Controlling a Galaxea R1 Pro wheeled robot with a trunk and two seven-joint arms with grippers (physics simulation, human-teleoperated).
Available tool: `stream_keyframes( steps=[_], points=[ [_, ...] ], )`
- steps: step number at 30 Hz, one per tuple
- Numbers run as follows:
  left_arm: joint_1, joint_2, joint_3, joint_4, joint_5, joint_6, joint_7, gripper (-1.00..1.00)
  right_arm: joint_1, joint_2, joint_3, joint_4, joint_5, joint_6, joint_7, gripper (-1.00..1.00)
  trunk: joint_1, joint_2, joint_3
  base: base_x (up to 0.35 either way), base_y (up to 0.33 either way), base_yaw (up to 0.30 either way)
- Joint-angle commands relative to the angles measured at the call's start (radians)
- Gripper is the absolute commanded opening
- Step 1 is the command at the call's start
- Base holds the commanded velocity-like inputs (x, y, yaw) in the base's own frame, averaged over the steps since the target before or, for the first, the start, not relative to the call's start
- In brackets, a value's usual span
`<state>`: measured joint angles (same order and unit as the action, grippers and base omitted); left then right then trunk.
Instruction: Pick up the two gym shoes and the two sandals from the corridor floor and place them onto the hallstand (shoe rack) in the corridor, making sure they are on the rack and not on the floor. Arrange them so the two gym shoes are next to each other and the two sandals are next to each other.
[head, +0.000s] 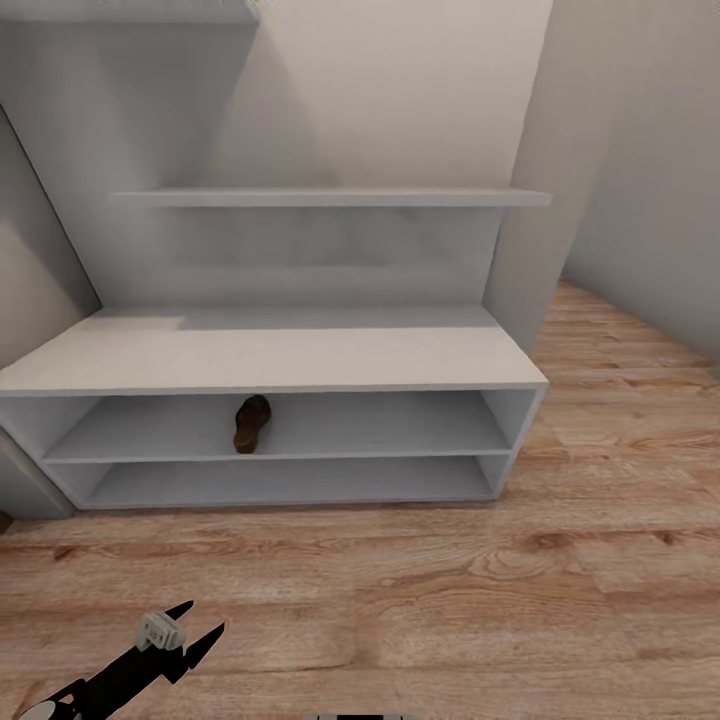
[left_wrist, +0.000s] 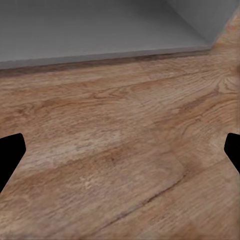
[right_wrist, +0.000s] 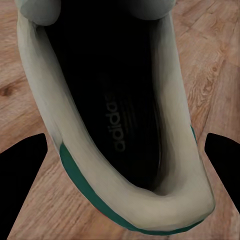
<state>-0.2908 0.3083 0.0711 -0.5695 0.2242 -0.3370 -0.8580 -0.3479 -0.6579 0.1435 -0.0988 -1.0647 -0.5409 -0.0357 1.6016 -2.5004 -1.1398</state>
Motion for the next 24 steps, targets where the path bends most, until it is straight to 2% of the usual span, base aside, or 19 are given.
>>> stream_keyframes(
  steps=[1,10,24],
  points=[
    [-0.001,0.0,0.001,0.001,0.004,-0.001,-0.006,1.0,0.0,0.0,0.008,-0.001,-0.006,-0.002,-0.004,-1.0,0.0,0.0,-0.001,-0.01,-0.002,0.0],
    [-0.001,0.0,0.001,0.002,0.004,-0.001,-0.006,1.0,0.0,0.0,0.008,0.0,-0.006,-0.002,-0.004,-1.0,0.0,0.0,-0.001,-0.064,-0.011,0.0],
    [-0.001,0.0,0.002,0.002,0.004,0.0,-0.006,1.0,0.0,0.0,0.008,0.0,-0.005,-0.002,-0.003,-1.0,0.0,0.0,-0.001,-0.308,-0.008,0.0]
  ],
)
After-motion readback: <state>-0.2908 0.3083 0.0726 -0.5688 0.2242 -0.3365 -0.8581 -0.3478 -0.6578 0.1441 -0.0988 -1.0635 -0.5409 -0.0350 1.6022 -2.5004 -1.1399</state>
